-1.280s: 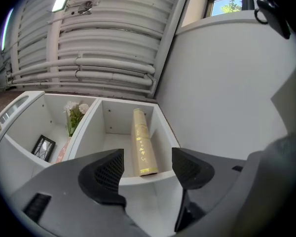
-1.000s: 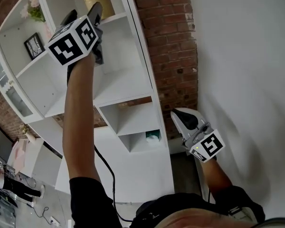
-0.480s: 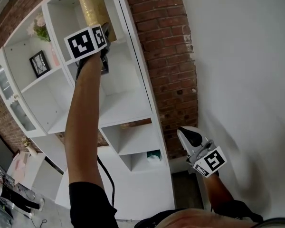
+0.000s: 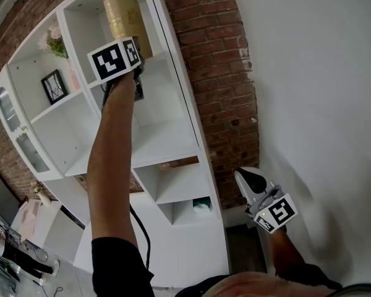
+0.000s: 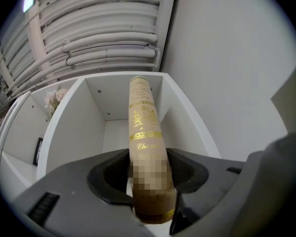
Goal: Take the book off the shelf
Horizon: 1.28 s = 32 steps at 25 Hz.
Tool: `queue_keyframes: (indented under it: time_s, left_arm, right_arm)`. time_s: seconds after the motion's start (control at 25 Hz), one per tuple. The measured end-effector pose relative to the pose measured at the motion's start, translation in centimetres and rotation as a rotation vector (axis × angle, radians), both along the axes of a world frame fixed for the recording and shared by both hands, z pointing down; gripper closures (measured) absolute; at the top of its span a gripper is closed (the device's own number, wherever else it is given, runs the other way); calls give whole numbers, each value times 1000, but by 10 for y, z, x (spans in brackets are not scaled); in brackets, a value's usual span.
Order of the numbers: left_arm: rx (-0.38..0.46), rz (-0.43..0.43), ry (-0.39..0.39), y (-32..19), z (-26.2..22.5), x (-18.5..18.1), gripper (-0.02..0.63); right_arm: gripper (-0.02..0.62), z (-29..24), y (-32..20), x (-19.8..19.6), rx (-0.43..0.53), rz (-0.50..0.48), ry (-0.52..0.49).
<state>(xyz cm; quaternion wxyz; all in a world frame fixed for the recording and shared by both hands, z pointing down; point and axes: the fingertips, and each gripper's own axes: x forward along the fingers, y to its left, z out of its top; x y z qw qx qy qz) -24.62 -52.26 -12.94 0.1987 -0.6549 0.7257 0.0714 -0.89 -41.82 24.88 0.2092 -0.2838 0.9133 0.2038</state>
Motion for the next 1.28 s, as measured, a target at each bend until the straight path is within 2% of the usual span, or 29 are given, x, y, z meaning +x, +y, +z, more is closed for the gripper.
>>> queue_keyframes:
  time_s: [0.16,0.32,0.68,0.96,1.28]
  left_arm:
    - [79,-4,16,17,-8,-3,413]
    - [158,14,1,41,-14,-2,416]
    - [331,141,-1,122,-3,0,416]
    - [450,221,-13,202,53,-3,416]
    - [440,301,-9,248,159,14,416]
  right_arm:
    - [594,0,5,0,-1,2,0]
    - [594,-1,10,-2,-2,5,3]
    - [594,-8,28,-26,9,-25,10]
    - [594,-5,40,-42,7,-56,17]
    - [594,2,45,-58,-2,-77,37]
